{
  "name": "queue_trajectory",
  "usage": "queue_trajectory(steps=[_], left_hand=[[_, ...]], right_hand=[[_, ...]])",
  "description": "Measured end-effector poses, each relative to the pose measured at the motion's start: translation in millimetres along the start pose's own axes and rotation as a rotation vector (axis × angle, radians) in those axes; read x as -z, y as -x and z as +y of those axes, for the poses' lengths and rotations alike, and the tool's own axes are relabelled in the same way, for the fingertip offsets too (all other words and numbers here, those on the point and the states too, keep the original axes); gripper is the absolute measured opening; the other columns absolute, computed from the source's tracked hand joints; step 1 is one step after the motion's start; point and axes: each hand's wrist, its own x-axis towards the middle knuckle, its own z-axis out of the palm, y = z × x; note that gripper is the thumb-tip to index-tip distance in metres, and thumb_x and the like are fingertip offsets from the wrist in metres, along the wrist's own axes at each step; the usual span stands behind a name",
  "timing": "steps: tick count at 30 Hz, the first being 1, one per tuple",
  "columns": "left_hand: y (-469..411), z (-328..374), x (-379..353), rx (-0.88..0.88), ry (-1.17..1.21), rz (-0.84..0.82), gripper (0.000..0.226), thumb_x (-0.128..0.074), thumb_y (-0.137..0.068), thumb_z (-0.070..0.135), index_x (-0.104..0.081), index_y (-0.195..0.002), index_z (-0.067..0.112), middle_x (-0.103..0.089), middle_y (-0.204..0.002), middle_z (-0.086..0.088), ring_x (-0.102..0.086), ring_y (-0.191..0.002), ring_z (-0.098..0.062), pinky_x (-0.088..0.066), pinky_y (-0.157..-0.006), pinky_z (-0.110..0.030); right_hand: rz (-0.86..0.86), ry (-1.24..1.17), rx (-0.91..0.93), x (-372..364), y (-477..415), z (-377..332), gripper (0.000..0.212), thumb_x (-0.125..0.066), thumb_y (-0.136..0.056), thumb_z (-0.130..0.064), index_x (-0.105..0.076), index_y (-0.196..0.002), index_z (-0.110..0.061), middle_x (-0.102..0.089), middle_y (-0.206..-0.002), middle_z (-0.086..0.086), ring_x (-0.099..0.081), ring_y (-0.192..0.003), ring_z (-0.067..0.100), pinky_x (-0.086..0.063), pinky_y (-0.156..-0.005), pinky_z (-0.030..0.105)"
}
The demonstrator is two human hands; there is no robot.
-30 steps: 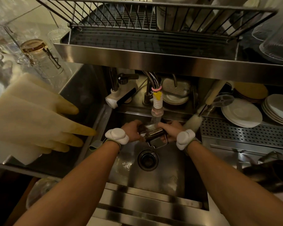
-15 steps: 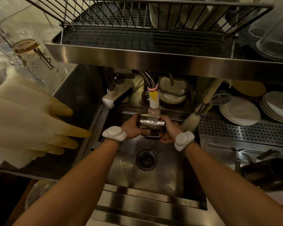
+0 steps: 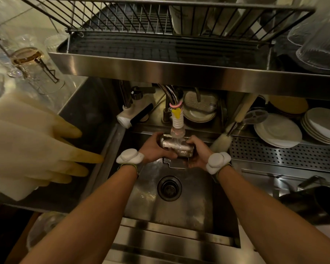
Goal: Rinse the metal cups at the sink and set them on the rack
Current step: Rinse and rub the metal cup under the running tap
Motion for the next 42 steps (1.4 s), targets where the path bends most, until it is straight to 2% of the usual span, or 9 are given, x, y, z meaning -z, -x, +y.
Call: queue_trajectory(steps=[5,12,17,21,26,29,35,38,42], left_hand=[[0,1,4,0.022,-0.021,-0.071,0.085,-0.079,-0.067,-0.006,-0.036,-0.138,0.008,-0.056,-0.117,-0.006,-0.058,-0.087,-0.01,-0.053,-0.054,-0.013],[-4,-3,-2,-0.127,-0.477,0.007,0.099,-0.087,-0.058,0.022,-0.034,-0.142,0.022,-0.05,-0.137,-0.006,-0.052,-0.124,-0.024,-0.045,-0.103,-0.034],[-4,-2,-9,-0.093,-0.59,-0.044,0.089,-0.084,-0.061,0.027,-0.039,-0.138,0.022,-0.056,-0.132,-0.003,-0.056,-0.119,-0.023,-0.048,-0.1,-0.034],[-3,-9,-11,-0.014,-0.427,-0.03,0.094,-0.084,-0.065,0.025,-0.03,-0.141,0.014,-0.053,-0.135,-0.007,-0.054,-0.122,-0.024,-0.047,-0.1,-0.033],[-5,-7,-13,-0.028,-0.289,-0.012,0.094,-0.082,-0.065,0.012,-0.026,-0.14,0.011,-0.054,-0.132,-0.009,-0.054,-0.122,-0.026,-0.046,-0.097,-0.032],[-6,-6,-14,-0.03,-0.242,0.029,0.089,-0.081,-0.068,0.009,-0.027,-0.139,0.01,-0.054,-0.132,-0.01,-0.054,-0.122,-0.025,-0.042,-0.091,-0.026],[-3,-3,-15,-0.026,-0.286,0.157,0.088,-0.085,-0.065,0.022,-0.035,-0.137,0.011,-0.056,-0.133,-0.008,-0.055,-0.121,-0.024,-0.042,-0.089,-0.022],[0,0,-16,-0.053,-0.325,0.214,0.087,-0.085,-0.063,0.026,-0.036,-0.133,0.008,-0.057,-0.131,-0.01,-0.056,-0.12,-0.026,-0.044,-0.092,-0.026],[2,2,-14,-0.042,-0.309,0.207,0.09,-0.087,-0.062,0.025,-0.034,-0.132,0.005,-0.054,-0.133,-0.01,-0.054,-0.123,-0.026,-0.042,-0.092,-0.025]], right_hand=[[0.075,0.033,0.097,-2,-2,1,0.031,-0.066,-0.078,-0.038,-0.068,-0.093,-0.011,-0.07,-0.096,0.016,-0.066,-0.082,0.029,-0.056,-0.064,0.034],[0.198,0.25,0.195,-12,3,-12,0.038,-0.077,-0.071,-0.043,-0.069,-0.077,-0.006,-0.07,-0.075,0.009,-0.068,-0.067,0.022,-0.058,-0.06,0.031],[0.138,0.314,0.217,-16,5,-12,0.03,-0.072,-0.078,-0.043,-0.066,-0.072,-0.013,-0.07,-0.076,0.01,-0.066,-0.062,0.019,-0.052,-0.056,0.026],[0.088,0.283,0.106,-12,5,-18,0.043,-0.048,-0.093,-0.046,-0.061,-0.096,-0.006,-0.064,-0.078,0.01,-0.062,-0.063,0.023,-0.05,-0.055,0.028],[0.025,0.369,0.124,-3,6,-13,0.039,-0.043,-0.087,0.003,-0.057,-0.121,-0.007,-0.063,-0.093,0.013,-0.062,-0.084,0.03,-0.053,-0.074,0.043],[-0.035,0.461,0.135,-6,11,-13,0.062,-0.041,-0.076,0.014,-0.054,-0.124,-0.024,-0.057,-0.082,0.001,-0.056,-0.076,0.02,-0.054,-0.061,0.036],[-0.007,0.352,0.114,-4,14,-16,0.012,-0.052,-0.087,-0.017,-0.061,-0.088,-0.008,-0.063,-0.089,0.011,-0.059,-0.08,0.022,-0.049,-0.066,0.033],[-0.085,0.414,0.125,-10,13,-15,0.031,-0.055,-0.089,-0.043,-0.064,-0.078,-0.015,-0.064,-0.076,0.003,-0.059,-0.072,0.017,-0.045,-0.064,0.029],[-0.133,0.409,0.167,-16,17,-11,0.027,-0.053,-0.095,-0.031,-0.059,-0.076,-0.013,-0.056,-0.066,0.005,-0.054,-0.061,0.015,-0.046,-0.056,0.027]])
